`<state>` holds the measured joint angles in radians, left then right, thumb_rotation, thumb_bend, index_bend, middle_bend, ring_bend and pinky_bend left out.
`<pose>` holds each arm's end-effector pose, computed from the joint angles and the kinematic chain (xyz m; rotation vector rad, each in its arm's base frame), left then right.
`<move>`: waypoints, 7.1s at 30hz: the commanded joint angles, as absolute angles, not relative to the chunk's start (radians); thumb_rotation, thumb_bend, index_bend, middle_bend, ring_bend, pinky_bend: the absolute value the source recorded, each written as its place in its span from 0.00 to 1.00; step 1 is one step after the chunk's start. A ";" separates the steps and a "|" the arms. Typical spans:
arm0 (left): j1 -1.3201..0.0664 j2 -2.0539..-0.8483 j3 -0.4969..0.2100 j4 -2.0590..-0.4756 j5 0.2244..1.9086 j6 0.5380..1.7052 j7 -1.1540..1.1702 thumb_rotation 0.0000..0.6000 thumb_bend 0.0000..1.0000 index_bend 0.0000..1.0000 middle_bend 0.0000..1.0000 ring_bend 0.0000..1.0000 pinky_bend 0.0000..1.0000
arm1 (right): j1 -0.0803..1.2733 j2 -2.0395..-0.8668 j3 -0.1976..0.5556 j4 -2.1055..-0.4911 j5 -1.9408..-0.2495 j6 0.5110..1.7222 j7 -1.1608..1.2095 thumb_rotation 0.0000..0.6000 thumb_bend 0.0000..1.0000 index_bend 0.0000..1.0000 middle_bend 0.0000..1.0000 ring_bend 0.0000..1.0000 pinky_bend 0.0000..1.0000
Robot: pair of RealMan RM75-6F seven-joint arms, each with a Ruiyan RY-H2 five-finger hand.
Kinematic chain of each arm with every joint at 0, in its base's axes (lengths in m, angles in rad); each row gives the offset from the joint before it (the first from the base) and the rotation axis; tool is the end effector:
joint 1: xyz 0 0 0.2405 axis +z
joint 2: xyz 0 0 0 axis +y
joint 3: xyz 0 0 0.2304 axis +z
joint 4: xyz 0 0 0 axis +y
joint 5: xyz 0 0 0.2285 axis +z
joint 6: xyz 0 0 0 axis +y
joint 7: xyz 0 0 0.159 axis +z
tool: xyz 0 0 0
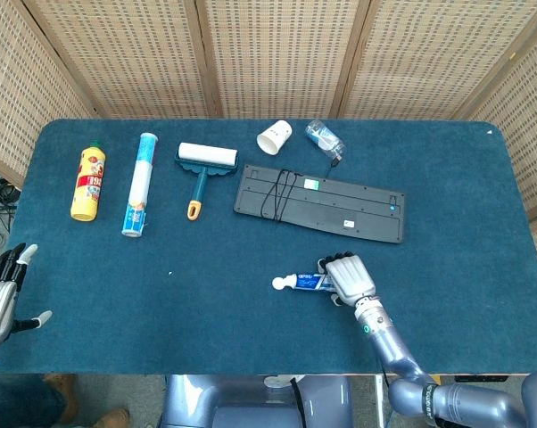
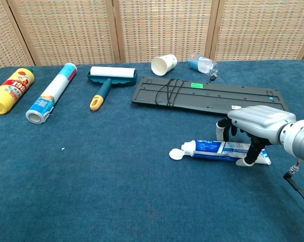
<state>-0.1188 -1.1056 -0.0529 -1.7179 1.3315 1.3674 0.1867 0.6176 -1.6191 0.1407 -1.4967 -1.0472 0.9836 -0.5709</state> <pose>-0.2969 0.2016 0.1153 -1.3828 -0.9789 -0.7125 -0.1580 -0.3049 -0.0663 1.8738 -0.9536 0.7244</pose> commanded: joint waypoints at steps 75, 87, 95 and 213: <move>-0.590 -1.272 -0.343 -1.658 1.279 0.873 -1.562 0.19 0.00 0.00 0.00 0.00 0.00 | 0.932 -1.307 0.456 -1.996 -0.632 1.087 -0.602 1.00 0.63 0.68 0.70 0.57 0.63; -0.590 -1.371 -0.351 -1.605 1.347 0.900 -1.691 0.26 0.00 0.00 0.00 0.00 0.00 | 1.007 -1.280 0.503 -2.044 -0.525 1.129 -0.590 1.00 0.63 0.68 0.70 0.57 0.63; -0.599 -1.413 -0.334 -1.577 1.410 0.933 -1.770 0.29 0.00 0.00 0.00 0.00 0.00 | 1.051 -1.293 0.478 -2.036 -0.489 1.154 -0.609 1.00 0.63 0.68 0.70 0.57 0.63; -0.720 -1.723 -0.547 -1.688 0.914 0.991 -0.735 0.29 0.00 0.00 0.00 0.00 0.00 | 1.282 -1.542 0.407 -2.008 -0.396 1.478 -1.043 1.00 0.63 0.71 0.73 0.64 0.76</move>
